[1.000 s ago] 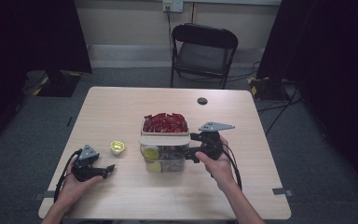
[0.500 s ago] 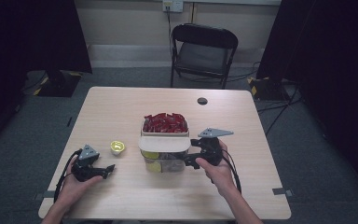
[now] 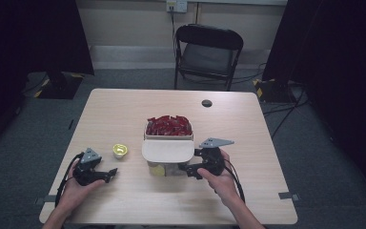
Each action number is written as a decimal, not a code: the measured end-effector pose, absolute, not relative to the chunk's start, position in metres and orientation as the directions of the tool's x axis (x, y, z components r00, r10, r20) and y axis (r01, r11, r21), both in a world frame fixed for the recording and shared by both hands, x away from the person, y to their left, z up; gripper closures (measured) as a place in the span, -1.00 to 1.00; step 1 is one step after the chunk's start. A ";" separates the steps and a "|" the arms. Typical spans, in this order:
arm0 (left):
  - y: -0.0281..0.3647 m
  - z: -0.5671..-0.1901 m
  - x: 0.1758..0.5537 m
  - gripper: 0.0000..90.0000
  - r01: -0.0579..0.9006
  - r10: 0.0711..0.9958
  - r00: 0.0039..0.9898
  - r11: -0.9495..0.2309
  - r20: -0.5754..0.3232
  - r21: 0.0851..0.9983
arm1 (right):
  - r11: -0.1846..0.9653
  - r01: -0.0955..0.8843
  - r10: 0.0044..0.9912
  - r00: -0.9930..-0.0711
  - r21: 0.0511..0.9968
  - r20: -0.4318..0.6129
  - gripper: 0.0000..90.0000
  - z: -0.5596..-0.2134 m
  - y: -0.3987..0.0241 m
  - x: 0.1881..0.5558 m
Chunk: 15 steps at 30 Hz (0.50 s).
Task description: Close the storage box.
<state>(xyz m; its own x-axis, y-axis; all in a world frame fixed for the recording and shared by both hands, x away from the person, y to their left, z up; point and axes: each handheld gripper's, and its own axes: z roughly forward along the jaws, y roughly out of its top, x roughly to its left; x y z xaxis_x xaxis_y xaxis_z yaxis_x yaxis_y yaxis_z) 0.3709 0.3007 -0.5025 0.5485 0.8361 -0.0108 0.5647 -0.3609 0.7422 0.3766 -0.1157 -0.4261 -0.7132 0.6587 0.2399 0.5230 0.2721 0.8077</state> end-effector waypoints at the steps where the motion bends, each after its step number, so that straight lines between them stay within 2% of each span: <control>1: 0.301 -0.502 0.371 -0.66 0.565 0.836 0.549 -0.361 -0.010 0.742 | 0.276 0.524 0.660 -0.713 0.806 0.237 -0.67 -0.427 -0.115 0.376; 15: 0.301 -0.502 0.371 -0.66 0.564 0.836 0.549 -0.362 -0.010 0.742 | 0.298 0.548 0.678 -0.698 0.781 0.231 -0.67 -0.441 -0.116 0.378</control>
<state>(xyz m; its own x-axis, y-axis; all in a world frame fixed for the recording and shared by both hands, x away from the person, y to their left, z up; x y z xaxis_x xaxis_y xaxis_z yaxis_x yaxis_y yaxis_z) 0.3709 0.3008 -0.5024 0.5491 0.8357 -0.0097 0.5643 -0.3622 0.7419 0.3776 -0.1165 -0.4409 -0.6977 0.6782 0.2306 0.5482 0.2983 0.7814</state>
